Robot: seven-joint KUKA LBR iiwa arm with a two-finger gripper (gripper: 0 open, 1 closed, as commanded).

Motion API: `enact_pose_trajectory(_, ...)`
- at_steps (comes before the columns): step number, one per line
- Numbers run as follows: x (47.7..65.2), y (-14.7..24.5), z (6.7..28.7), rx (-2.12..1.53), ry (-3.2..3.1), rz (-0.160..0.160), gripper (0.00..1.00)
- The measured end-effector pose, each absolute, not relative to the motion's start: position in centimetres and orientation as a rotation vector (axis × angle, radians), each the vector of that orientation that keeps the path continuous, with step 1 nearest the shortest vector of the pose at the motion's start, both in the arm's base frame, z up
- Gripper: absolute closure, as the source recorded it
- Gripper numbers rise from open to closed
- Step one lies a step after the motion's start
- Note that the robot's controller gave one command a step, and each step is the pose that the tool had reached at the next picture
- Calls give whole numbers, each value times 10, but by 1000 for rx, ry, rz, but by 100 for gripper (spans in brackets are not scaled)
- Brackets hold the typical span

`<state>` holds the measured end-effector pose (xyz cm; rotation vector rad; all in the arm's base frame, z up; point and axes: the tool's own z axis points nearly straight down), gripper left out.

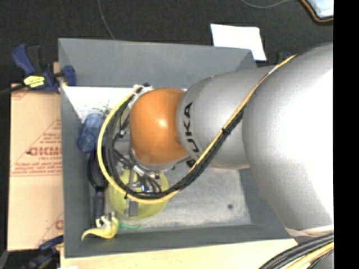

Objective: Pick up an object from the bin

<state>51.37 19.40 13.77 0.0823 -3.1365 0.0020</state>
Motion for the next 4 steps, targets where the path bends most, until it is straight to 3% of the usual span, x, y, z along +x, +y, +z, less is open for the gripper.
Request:
enact_pose_trajectory(1, 480, 224, 120, 372, -3116, 0, 0)
enact_pose_trajectory(2, 514, 164, 70, 554, -3102, 3, 0)
enact_pose_trajectory(3, 514, 203, 149, 410, -3134, -16, 0)
enact_pose_trajectory(4, 482, 174, 141, 374, -3122, 2, 0)
